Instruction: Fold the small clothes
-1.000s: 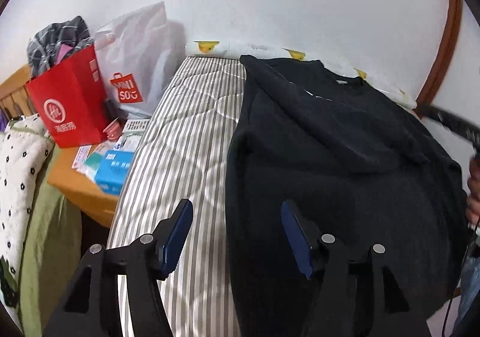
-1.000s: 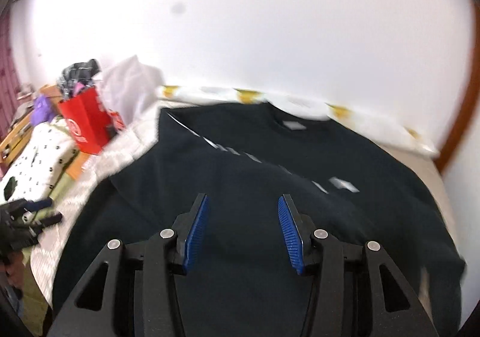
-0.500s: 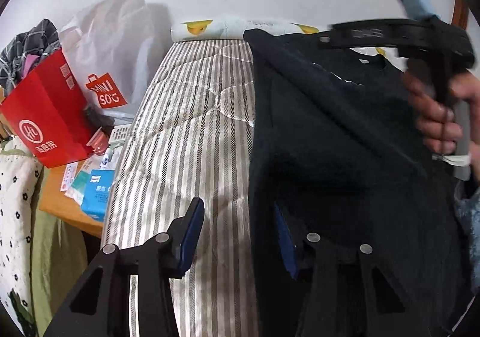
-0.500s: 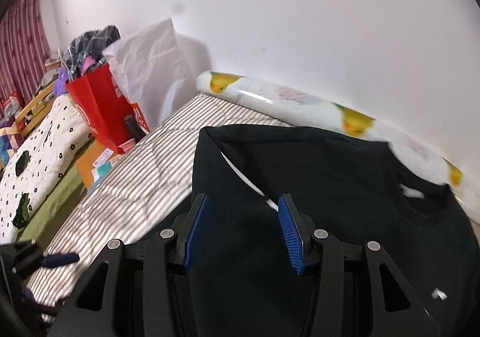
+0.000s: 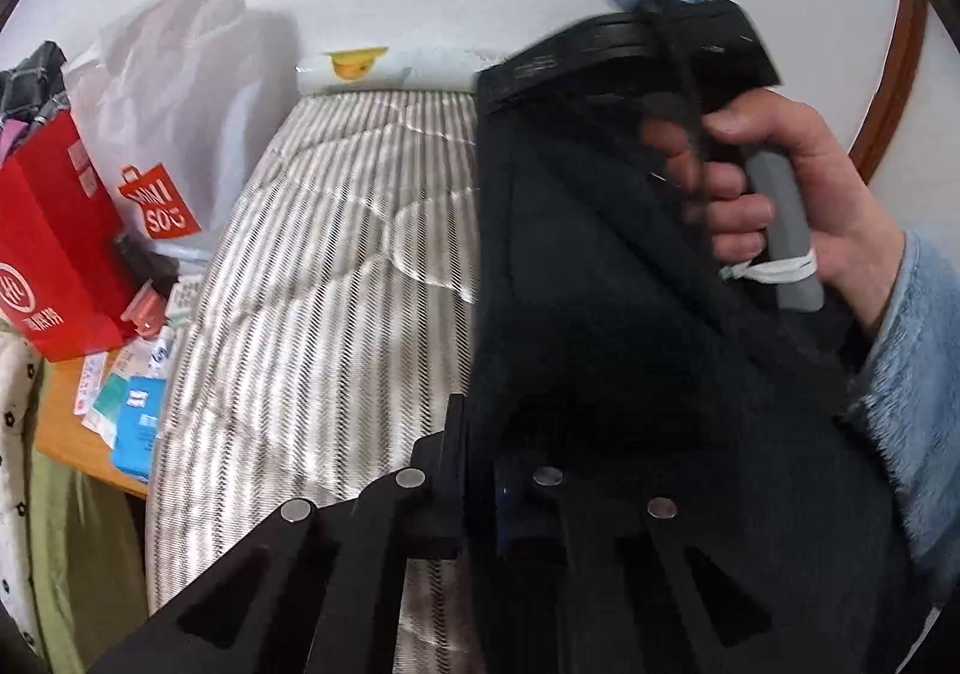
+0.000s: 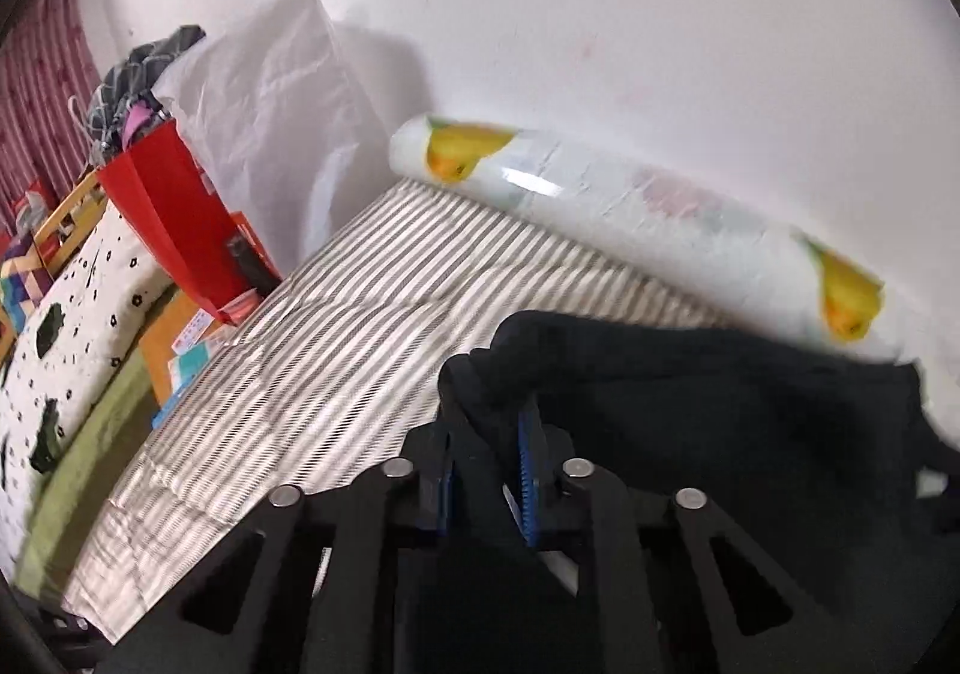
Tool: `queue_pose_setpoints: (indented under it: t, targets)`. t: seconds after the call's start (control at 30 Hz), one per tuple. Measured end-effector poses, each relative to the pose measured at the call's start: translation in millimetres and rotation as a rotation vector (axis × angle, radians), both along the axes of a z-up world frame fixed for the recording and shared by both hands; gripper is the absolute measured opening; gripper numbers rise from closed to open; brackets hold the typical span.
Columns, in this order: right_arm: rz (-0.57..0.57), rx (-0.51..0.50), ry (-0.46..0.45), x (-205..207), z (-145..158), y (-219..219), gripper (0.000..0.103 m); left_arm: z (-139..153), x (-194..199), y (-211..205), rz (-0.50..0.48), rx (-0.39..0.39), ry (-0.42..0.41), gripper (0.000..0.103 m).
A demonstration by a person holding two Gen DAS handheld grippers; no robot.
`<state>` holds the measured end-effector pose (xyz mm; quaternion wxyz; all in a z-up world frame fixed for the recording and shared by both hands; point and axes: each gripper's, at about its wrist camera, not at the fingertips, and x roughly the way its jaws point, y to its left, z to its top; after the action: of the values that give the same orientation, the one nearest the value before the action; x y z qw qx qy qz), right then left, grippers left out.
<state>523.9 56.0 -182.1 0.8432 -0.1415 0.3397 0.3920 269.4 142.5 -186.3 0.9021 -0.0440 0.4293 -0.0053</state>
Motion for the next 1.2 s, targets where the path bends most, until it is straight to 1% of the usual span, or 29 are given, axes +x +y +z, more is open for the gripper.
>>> queue_pose_setpoints:
  t: [0.07, 0.13, 0.17, 0.2, 0.23, 0.3, 0.37, 0.4, 0.47, 0.53, 0.63, 0.73, 0.77, 0.8, 0.87, 0.93, 1.0, 1.03, 1.07, 1.13, 1.17, 1.2]
  targets:
    - [-0.019, 0.036, 0.079, 20.1, 2.4, -17.7, 0.015, -0.8, -2.0, 4.4, 0.002, -0.015, 0.002, 0.007]
    - [-0.043, 0.031, 0.116, 32.5, -3.0, -21.4, 0.015, -2.0, -2.0, 8.1, 0.008, -0.040, 0.005, 0.007]
    - [-0.060, 0.012, 0.107, 36.3, -5.3, -21.8, 0.017, -2.8, -1.6, 8.5, 0.009, -0.040, 0.010, 0.007]
    - [-0.074, -0.011, 0.098, 38.3, -7.5, -21.4, 0.022, -3.4, -1.7, 8.4, 0.012, -0.041, 0.013, 0.007]
    - [-0.092, -0.032, 0.087, 38.5, -7.0, -23.2, 0.029, -4.3, -2.1, 8.5, 0.017, -0.043, 0.017, 0.007]
    - [-0.107, -0.035, 0.054, 33.5, 0.4, -35.0, 0.030, -4.8, -3.5, 8.1, 0.022, -0.038, 0.019, 0.008]
    - [-0.122, -0.047, 0.011, 23.8, 8.9, -52.6, 0.037, -4.9, -5.2, 7.6, 0.025, -0.023, 0.020, 0.009]
    - [-0.135, -0.060, -0.016, 16.3, 13.2, -69.5, 0.039, -4.8, -6.7, 7.7, 0.025, -0.025, 0.022, 0.009]
    - [-0.148, -0.068, -0.042, 4.3, 16.8, -98.5, 0.048, -4.4, -8.4, 9.1, 0.029, -0.033, 0.026, 0.010]
    - [-0.215, -0.116, -0.081, -8.0, 15.4, -142.9, 0.052, -4.3, -10.8, 9.9, 0.038, -0.044, 0.030, 0.010]
    - [-0.322, -0.167, -0.090, -24.2, 9.1, -215.5, 0.064, -4.8, -12.7, 9.8, 0.048, -0.059, 0.039, 0.010]
    - [-0.445, -0.205, -0.056, -37.4, -2.5, -283.6, 0.076, -5.6, -13.8, 8.8, 0.058, -0.066, 0.049, 0.012]
    - [-0.477, -0.203, -0.040, -41.7, -6.6, -301.3, 0.078, -5.6, -14.7, 7.6, 0.061, -0.066, 0.050, 0.012]
    - [-0.515, -0.194, -0.005, -46.8, -15.2, -327.1, 0.079, -5.9, -15.4, 6.3, 0.062, -0.063, 0.050, 0.013]
    - [-0.544, -0.172, 0.049, -50.7, -27.8, -349.2, 0.081, -6.7, -16.4, 3.3, 0.070, -0.049, 0.046, 0.013]
    - [-0.554, -0.137, 0.112, -51.1, -44.6, -360.1, 0.081, -7.2, -16.7, 2.3, 0.081, -0.047, 0.046, 0.013]
    - [-0.567, -0.109, 0.093, -52.9, -47.8, -361.6, 0.080, -7.1, -16.7, 2.1, 0.091, -0.050, 0.047, 0.014]
    - [-0.563, -0.105, 0.074, -55.6, -46.6, -357.7, 0.070, -7.1, -16.5, 2.4, 0.098, -0.054, 0.050, 0.014]
    - [-0.533, -0.110, 0.047, -59.9, -43.8, -350.7, 0.047, -7.1, -16.1, 2.0, 0.105, -0.056, 0.053, 0.014]
    - [-0.490, -0.141, -0.014, -69.8, -37.1, -340.3, 0.020, -6.9, -16.4, 0.9, 0.112, -0.052, 0.057, 0.015]
    - [-0.480, -0.147, -0.039, -73.3, -32.8, -339.0, 0.015, -6.7, -16.7, 0.2, 0.116, -0.048, 0.060, 0.015]
    - [-0.481, -0.146, -0.058, -77.3, -28.6, -341.3, 0.015, -6.6, -17.1, 0.2, 0.118, -0.046, 0.061, 0.015]
